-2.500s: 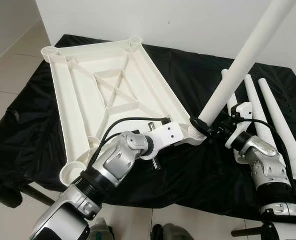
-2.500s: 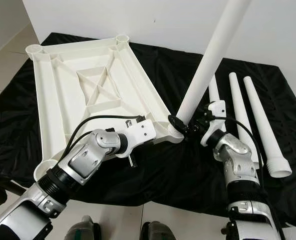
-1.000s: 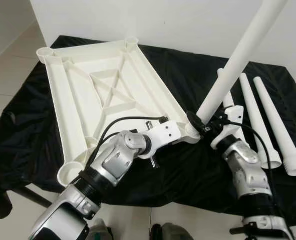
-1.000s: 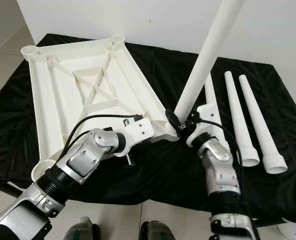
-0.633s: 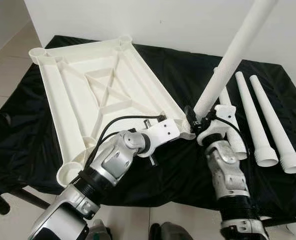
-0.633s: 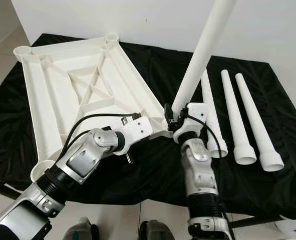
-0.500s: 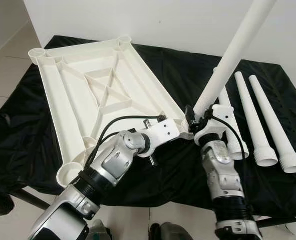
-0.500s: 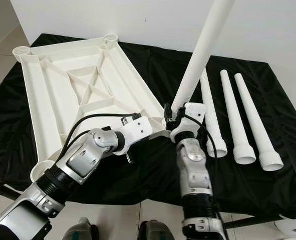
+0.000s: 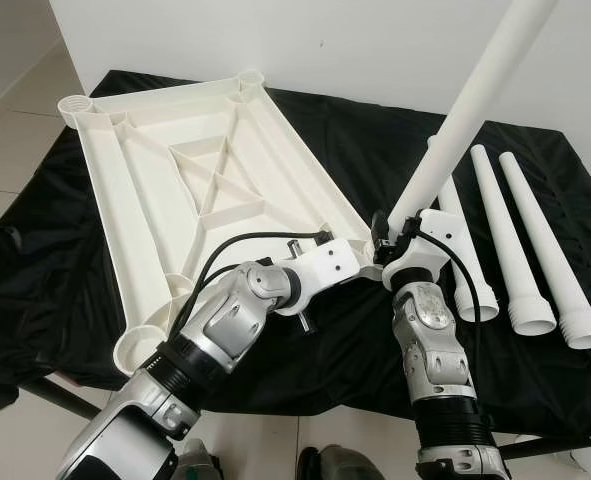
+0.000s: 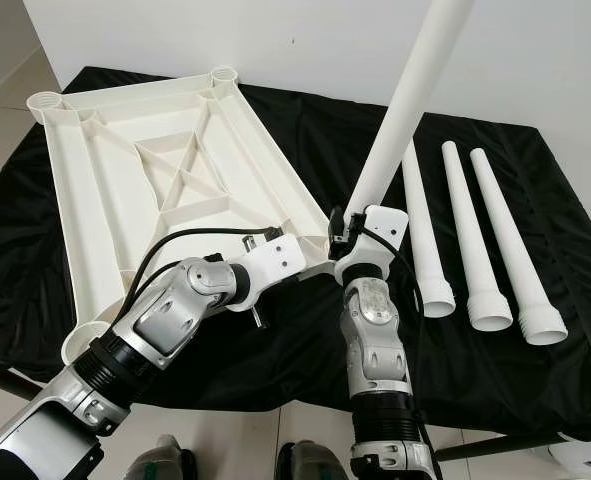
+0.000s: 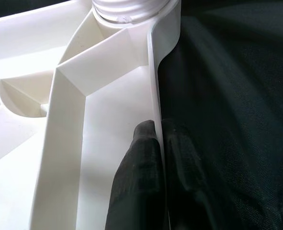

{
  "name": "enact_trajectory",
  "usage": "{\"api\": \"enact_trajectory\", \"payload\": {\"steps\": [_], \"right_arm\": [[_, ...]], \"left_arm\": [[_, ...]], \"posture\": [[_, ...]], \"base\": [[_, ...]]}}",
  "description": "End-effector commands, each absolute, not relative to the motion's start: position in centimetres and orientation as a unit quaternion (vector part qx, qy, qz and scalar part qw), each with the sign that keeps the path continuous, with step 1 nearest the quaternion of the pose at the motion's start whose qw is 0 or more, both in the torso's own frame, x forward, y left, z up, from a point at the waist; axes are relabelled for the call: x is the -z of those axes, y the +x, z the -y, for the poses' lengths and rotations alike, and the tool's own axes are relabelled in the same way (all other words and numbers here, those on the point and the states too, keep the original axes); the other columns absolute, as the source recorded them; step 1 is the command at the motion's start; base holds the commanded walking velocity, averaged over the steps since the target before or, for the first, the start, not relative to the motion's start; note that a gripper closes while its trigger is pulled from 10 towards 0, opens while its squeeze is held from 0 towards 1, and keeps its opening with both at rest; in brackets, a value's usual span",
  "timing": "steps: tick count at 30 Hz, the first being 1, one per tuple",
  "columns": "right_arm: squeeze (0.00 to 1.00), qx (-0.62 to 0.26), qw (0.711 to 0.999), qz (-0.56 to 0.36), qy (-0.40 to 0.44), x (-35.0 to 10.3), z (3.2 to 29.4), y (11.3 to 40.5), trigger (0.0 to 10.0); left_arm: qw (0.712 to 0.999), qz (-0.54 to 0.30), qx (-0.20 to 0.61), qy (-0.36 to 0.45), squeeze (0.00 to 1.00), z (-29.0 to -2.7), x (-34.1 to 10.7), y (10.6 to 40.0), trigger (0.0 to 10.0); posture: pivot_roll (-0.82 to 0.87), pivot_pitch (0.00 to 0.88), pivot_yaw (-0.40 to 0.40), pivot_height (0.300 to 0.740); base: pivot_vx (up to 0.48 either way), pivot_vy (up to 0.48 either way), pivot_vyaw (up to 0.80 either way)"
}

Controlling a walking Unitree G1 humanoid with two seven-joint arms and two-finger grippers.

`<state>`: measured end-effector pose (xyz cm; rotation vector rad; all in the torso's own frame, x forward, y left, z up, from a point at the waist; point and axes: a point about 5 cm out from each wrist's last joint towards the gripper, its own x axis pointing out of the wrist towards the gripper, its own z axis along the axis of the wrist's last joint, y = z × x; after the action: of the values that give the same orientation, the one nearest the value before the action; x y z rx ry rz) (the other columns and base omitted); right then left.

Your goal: Building children table

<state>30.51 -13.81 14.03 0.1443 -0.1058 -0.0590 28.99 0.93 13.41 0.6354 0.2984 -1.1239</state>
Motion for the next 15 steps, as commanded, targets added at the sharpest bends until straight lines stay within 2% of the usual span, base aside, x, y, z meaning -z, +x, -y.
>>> {"api": "enact_trajectory", "payload": {"steps": [1,8,15], "right_arm": [[1.00,0.035,0.994,0.018,0.100,-12.8,13.4,30.3,10.0],[1.00,0.021,0.994,0.023,0.103,-13.0,13.5,30.3,10.0],[1.00,0.011,0.995,0.041,0.088,-13.6,15.1,30.4,10.0]], "left_arm": [[0.777,-0.124,0.540,0.300,0.00,0.0,-13.6,28.4,10.0],[0.778,-0.125,0.538,0.299,0.00,-0.1,-13.6,28.4,10.0],[0.778,-0.125,0.539,0.299,0.00,0.0,-13.6,28.4,10.0]], "posture": [[-0.03,0.029,-0.062,0.740],[-0.03,0.032,-0.060,0.740],[-0.03,0.034,-0.057,0.740]], "base": [[0.000,0.000,0.00],[0.000,0.000,0.00],[0.000,0.000,0.00]]}}
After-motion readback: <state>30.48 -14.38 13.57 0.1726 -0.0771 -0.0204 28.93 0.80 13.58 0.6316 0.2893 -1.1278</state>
